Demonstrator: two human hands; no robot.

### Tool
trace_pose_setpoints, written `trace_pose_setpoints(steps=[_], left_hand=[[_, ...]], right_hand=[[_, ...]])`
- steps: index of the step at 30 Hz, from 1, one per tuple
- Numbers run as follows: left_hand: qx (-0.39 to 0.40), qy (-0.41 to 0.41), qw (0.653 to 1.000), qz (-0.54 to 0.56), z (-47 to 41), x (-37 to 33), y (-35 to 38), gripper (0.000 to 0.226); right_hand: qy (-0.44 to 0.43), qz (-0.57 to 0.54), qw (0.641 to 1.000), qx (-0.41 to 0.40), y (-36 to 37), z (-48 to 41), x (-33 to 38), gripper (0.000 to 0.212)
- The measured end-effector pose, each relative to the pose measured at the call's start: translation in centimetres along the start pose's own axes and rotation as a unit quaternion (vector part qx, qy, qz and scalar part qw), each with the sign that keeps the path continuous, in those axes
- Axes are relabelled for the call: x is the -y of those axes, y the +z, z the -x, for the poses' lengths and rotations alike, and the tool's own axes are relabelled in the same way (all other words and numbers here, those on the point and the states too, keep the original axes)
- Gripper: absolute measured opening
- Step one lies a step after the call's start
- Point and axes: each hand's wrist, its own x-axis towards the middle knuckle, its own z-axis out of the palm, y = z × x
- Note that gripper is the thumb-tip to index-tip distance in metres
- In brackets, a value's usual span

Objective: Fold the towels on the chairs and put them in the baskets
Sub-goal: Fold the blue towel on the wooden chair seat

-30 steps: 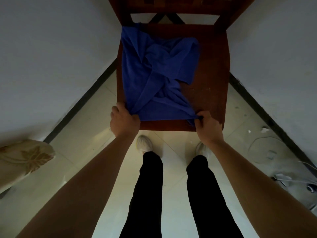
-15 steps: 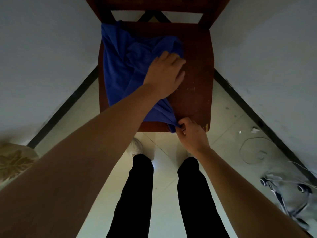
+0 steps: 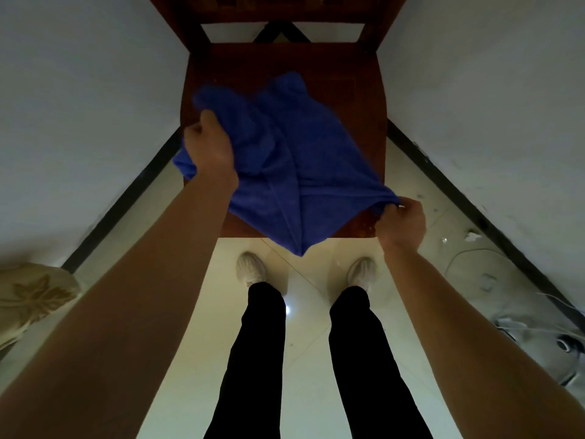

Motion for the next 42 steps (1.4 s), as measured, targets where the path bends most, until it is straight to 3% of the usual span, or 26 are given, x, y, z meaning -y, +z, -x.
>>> trace_pose_setpoints(steps=[3,6,9,11,14,17,20,22,25,27,28,31,34,38,40,42], left_hand=[[-0.007,0.024,0.995,-0.101,-0.2,1.0,-3.9,0.018],[0.116,0.031,0.983,-0.135,-0.2,1.6,-5.7,0.011],[0.253,-0.071,0.964,-0.042,0.1,0.3,-6.2,0.018],[0.220,-0.054,0.974,-0.023,-0.7,0.2,-6.9,0.024],[0.119,0.021,0.986,-0.115,-2.1,1.8,-8.6,0.029],[0.180,0.082,0.935,-0.294,-3.0,4.2,-10.3,0.041],[0.207,0.162,0.867,-0.422,-3.3,5.5,-11.6,0.053],[0.211,0.190,0.853,-0.437,-3.2,5.9,-12.0,0.060],[0.194,0.226,0.851,-0.432,-3.6,6.2,-12.1,0.064],[0.180,0.244,0.840,-0.450,-4.1,6.1,-11.8,0.063],[0.176,0.252,0.825,-0.474,-4.2,5.9,-11.4,0.063],[0.161,0.256,0.778,-0.551,-4.3,5.8,-10.5,0.053],[0.123,0.270,0.777,-0.556,-3.6,5.8,-9.6,0.034],[0.119,0.316,0.806,-0.486,-2.9,6.5,-9.1,0.032],[0.118,0.377,0.804,-0.445,-2.4,7.0,-9.1,0.031],[0.097,0.391,0.816,-0.415,-2.1,7.1,-9.2,0.031]], right_hand=[[-0.085,0.027,0.996,-0.019,0.1,1.4,1.0,0.046],[-0.198,0.017,0.979,0.033,1.4,3.0,2.5,0.046],[-0.248,0.024,0.961,0.118,3.1,4.1,4.4,0.042],[-0.271,0.040,0.951,0.140,4.4,5.1,5.7,0.041],[-0.333,0.050,0.928,0.157,6.4,6.3,7.7,0.059],[-0.378,0.049,0.906,0.183,8.6,7.3,10.2,0.088],[-0.304,0.051,0.930,0.201,11.5,8.1,13.4,0.099],[-0.259,0.064,0.940,0.211,12.7,8.1,15.4,0.093],[-0.312,0.171,0.906,0.229,13.2,6.9,16.3,0.047],[-0.333,0.185,0.900,0.209,12.7,6.1,15.8,0.023],[-0.328,0.169,0.910,0.190,12.2,5.8,15.5,0.021],[-0.245,0.086,0.955,0.143,10.3,4.2,13.7,0.040],[-0.144,0.032,0.982,0.117,7.5,1.6,11.5,0.035],[-0.011,-0.048,0.988,0.144,4.7,0.5,10.0,0.022],[0.017,-0.119,0.982,0.145,4.4,0.5,9.9,0.015],[0.025,-0.161,0.977,0.139,4.5,1.1,10.1,0.028]])
